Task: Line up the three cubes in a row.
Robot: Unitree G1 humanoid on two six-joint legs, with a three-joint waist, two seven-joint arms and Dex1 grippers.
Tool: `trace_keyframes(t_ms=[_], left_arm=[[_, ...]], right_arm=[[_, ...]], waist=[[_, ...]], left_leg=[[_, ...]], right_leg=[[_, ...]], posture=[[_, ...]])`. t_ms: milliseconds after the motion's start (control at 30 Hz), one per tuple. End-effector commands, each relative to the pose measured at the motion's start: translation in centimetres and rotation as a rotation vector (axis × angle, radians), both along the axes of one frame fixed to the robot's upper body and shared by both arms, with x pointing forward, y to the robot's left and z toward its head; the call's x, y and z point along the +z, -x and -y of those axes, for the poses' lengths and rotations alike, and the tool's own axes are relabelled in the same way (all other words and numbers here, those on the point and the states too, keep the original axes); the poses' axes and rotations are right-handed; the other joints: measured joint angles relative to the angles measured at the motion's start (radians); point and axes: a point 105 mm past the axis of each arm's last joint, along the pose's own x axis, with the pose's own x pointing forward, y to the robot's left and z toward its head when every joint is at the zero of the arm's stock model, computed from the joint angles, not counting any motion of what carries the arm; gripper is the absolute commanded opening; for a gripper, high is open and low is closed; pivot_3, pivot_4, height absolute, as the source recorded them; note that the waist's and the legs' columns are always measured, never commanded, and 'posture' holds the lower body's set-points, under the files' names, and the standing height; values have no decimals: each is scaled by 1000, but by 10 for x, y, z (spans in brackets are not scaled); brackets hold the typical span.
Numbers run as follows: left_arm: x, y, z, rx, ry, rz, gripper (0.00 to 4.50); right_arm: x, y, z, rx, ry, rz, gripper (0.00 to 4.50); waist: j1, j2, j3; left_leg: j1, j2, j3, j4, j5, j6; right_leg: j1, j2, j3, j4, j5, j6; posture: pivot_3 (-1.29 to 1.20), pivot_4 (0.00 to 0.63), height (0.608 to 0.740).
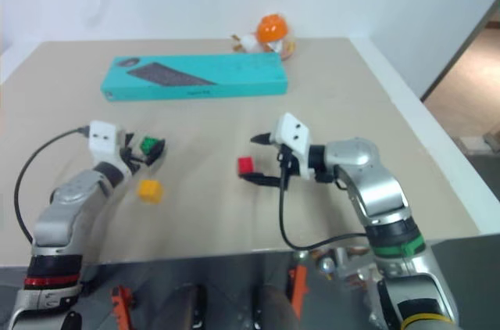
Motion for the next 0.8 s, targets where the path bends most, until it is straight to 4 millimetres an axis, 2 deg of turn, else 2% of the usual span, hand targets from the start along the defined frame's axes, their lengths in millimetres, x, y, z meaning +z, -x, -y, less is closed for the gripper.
trace_keyframes(t_ms=[33, 67, 333, 600, 733, 800], left_arm=[[11, -5, 1, 1, 5, 17, 4500], [13, -6, 1, 0, 10, 15, 3925], [17, -11, -4, 0, -9, 3, 1303], [13, -10, -5, 0, -24, -40, 1305], [20, -10, -3, -41, -81, -16, 1305], [28, -9, 3, -119, -152, 25, 1305]], right_arm=[[19, 1, 4, -9, -30, 75, 4475], [20, 0, 4, -13, -30, 82, 4500], [21, -4, 4, -21, -27, 109, 4500], [22, -6, 6, -30, -27, 122, 4500], [25, -3, 3, -13, -51, 108, 4500], [27, 4, -2, 21, -78, 73, 4500]], waist=[[0, 0, 0], [0, 0, 0], [1, 0, 0], [0, 0, 0], [0, 0, 0], [0, 0, 0]], left_leg=[[0, 0, 0, 0, 0, 0], [0, 0, 0, 0, 0, 0], [0, 0, 0, 0, 0, 0], [0, 0, 0, 0, 0, 0], [0, 0, -1, 0, 0, 0], [0, 0, -1, 0, 0, 0]], right_leg=[[0, 0, 0, 0, 0, 0], [0, 0, 0, 0, 0, 0], [0, 0, 0, 0, 0, 0], [0, 0, 0, 0, 0, 0], [0, 1, 0, 0, 0, 0], [0, 1, 0, 0, 0, 0]], posture=[[0, 150, 740], [0, 150, 740], [0, 150, 740], [0, 150, 740], [0, 150, 740], [0, 150, 740]])
